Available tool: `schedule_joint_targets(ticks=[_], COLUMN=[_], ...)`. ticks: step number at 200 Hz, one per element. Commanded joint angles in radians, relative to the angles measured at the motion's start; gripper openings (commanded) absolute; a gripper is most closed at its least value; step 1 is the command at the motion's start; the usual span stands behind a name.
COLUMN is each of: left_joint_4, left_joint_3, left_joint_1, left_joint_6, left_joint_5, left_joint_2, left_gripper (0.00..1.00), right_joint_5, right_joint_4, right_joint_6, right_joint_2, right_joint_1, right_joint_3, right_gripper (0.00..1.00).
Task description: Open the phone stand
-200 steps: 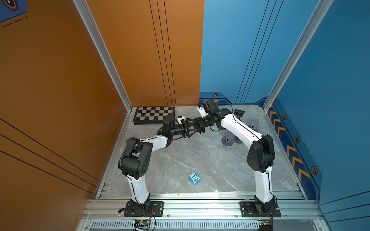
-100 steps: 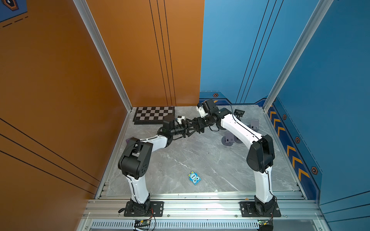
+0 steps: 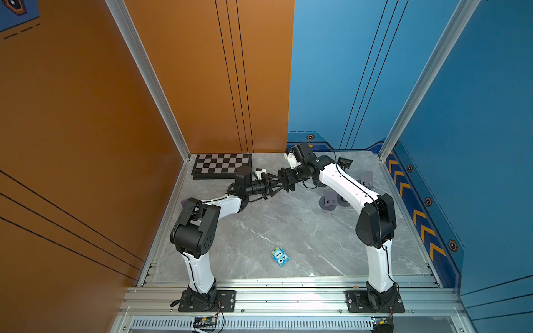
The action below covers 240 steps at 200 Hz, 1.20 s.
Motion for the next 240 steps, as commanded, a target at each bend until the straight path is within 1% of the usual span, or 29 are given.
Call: schedule_joint_targets(ticks=[1,41,92,106,123,129,141,147,157,163,170,172,176,182,185,203,240], left_joint_4=[0.015,0.014,0.013,0.014,0.014,0.013,0.014,0.013,0.015,0.015,0.014,0.015,0.015,0.014,0.013,0.014,0.014], left_joint_3=[-0.01,-0.055,-0.089,-0.087,-0.077,-0.072,-0.063,-0.058,-0.057,-0.057,-0.058,-0.058,-0.059,-0.057,-0.056,-0.056,-0.056], left_joint_1=[0.03,0.062,0.087,0.082,0.074,0.07,0.064,0.061,0.058,0.057,0.057,0.057,0.057,0.056,0.054,0.05,0.037], left_joint_6=[0.034,0.04,0.043,0.045,0.046,0.048,0.048,0.049,0.049,0.049,0.049,0.049,0.049,0.05,0.05,0.049,0.05], left_joint_5=[0.03,0.031,0.033,0.035,0.04,0.042,0.047,0.049,0.051,0.049,0.048,0.047,0.047,0.049,0.05,0.055,0.059], left_joint_2=[-0.036,-0.072,-0.102,-0.097,-0.086,-0.082,-0.072,-0.068,-0.064,-0.063,-0.063,-0.063,-0.062,-0.062,-0.06,-0.056,-0.051], left_gripper=[0.14,0.12,0.13,0.14,0.19,0.22,0.32,0.41,0.62,0.73,0.84,0.85,0.92,0.98,1.0,0.98,1.0], right_joint_5=[0.005,0.004,-0.014,-0.016,-0.022,-0.023,-0.029,-0.032,-0.033,-0.032,-0.034,-0.034,-0.034,-0.034,-0.034,-0.036,-0.037], right_joint_4=[0.005,0.005,0.006,0.006,0.006,0.006,0.005,0.005,0.005,0.005,0.005,0.005,0.005,0.005,0.005,0.005,0.004], right_joint_6=[0.021,0.024,0.02,0.015,0.012,0.012,0.014,0.014,0.014,0.014,0.015,0.016,0.015,0.016,0.016,0.018,0.021], right_joint_2=[-0.044,-0.044,-0.044,-0.043,-0.039,-0.04,-0.038,-0.037,-0.037,-0.036,-0.035,-0.035,-0.035,-0.034,-0.034,-0.032,-0.021], right_joint_1=[-0.047,-0.069,-0.074,-0.06,-0.041,-0.033,-0.02,-0.013,-0.002,0.001,0.005,0.005,0.007,0.009,0.009,0.01,0.009], right_joint_3=[0.005,-0.003,0.001,0.006,0.014,0.017,0.024,0.028,0.032,0.034,0.034,0.034,0.034,0.034,0.034,0.041,0.055], right_gripper=[0.0,0.0,0.0,0.0,0.0,0.0,0.0,0.0,0.0,0.0,0.0,0.0,0.0,0.0,0.0,0.0,0.0])
